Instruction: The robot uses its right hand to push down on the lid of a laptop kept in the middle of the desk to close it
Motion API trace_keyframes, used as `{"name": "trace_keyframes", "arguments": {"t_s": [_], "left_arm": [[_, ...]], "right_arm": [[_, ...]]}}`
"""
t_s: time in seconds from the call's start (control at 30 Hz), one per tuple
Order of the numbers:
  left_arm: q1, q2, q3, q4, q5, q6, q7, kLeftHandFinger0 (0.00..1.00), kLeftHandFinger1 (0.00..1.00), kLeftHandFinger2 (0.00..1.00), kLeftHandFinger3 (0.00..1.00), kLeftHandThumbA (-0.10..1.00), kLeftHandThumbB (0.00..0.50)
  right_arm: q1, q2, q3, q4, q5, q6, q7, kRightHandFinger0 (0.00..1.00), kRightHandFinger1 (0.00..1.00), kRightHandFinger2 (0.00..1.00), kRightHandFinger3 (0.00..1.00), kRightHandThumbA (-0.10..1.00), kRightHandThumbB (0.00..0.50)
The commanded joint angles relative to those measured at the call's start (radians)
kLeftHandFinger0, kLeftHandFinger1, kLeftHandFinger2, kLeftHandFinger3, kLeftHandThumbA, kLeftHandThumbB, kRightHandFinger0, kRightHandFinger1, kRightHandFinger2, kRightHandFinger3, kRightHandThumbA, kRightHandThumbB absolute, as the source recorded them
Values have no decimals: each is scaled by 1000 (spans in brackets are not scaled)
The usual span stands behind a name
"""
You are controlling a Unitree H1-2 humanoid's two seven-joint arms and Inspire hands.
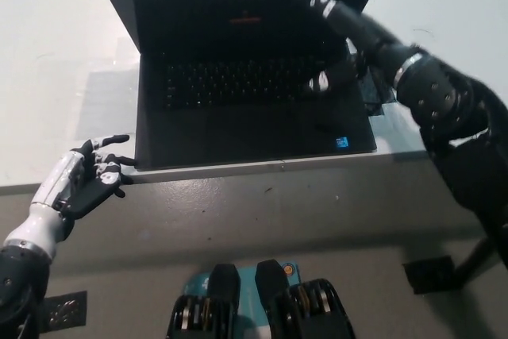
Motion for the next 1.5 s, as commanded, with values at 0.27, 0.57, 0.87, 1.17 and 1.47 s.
{"name": "trace_keyframes", "arguments": {"t_s": [0.27, 0.57, 0.87, 1.17, 1.47], "left_arm": [[-7, 27, 8, -10, -9, 19, -11, 441, 469, 589, 764, 169, 0], [-17, 33, -4, -12, -2, 19, -18, 462, 481, 599, 769, 186, 0], [-47, 43, -15, -14, 0, 19, -21, 460, 485, 601, 769, 132, 0], [-38, 38, -16, -16, -2, 19, -23, 443, 470, 567, 724, 152, 0], [-43, 39, -16, -12, 0, 19, -29, 434, 456, 565, 748, 165, 0]], "right_arm": [[-228, 6, -100, -43, 14, -103, -81, 715, 732, 748, 903, 1000, 388], [-276, 27, -78, 38, -40, -159, -144, 554, 604, 659, 1000, 1000, 395], [-258, 35, -24, 227, -63, -149, -119, 985, 936, 942, 971, 1000, 477], [-230, 36, -3, 260, -63, -147, -104, 919, 958, 995, 1000, 1000, 489], [-225, 29, -5, 243, -69, -143, -112, 766, 762, 787, 1000, 1000, 499]]}}
